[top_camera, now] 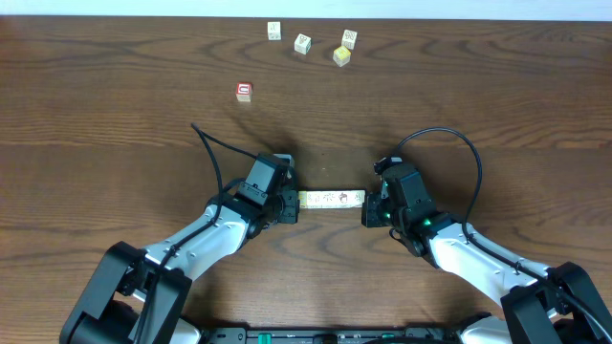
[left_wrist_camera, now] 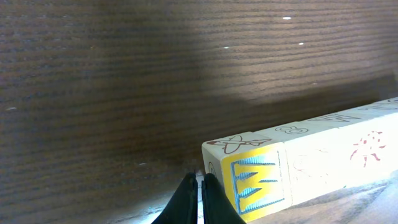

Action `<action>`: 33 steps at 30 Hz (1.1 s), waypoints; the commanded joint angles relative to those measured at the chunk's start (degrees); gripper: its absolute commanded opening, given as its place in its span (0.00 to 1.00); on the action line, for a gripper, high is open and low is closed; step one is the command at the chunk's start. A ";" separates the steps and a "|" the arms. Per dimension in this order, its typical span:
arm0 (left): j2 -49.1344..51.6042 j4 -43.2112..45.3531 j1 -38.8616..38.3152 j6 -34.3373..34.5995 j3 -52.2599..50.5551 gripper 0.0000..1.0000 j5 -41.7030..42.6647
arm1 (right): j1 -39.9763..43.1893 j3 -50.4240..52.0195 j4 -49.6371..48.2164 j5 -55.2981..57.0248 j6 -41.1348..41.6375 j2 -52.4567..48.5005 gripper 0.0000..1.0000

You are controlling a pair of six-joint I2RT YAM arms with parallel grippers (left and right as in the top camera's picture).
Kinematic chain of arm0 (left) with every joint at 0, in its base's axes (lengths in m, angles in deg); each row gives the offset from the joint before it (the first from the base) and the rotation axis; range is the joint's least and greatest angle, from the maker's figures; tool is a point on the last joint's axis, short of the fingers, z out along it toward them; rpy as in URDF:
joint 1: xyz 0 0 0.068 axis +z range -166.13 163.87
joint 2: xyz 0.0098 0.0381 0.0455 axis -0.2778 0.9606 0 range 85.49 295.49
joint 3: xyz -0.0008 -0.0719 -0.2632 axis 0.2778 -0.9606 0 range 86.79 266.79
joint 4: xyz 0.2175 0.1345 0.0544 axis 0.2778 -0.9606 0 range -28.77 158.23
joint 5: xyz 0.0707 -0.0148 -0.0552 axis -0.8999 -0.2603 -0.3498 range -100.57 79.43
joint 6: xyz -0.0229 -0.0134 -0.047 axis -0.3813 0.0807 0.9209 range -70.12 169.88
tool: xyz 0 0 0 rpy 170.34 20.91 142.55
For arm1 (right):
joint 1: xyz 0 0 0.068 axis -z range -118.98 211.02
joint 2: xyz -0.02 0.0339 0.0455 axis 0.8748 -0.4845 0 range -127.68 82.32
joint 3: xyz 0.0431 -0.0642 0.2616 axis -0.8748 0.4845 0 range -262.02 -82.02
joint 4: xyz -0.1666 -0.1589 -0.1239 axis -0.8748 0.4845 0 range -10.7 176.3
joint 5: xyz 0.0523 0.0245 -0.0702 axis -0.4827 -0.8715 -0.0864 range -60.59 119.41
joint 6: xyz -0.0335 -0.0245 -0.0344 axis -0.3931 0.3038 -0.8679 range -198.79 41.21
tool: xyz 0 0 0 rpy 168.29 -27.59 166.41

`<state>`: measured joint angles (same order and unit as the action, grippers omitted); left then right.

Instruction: Lift 5 blocks

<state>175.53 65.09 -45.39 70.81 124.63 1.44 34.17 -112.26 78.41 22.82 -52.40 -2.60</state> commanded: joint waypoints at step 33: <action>-2.27 3.02 -0.94 -0.76 -0.20 0.07 9.88 | -1.01 -0.52 -2.89 -12.15 -1.64 -0.04 0.01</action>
<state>175.42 66.71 -44.73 70.81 123.93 2.55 34.32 -112.15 77.21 22.36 -53.62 -2.60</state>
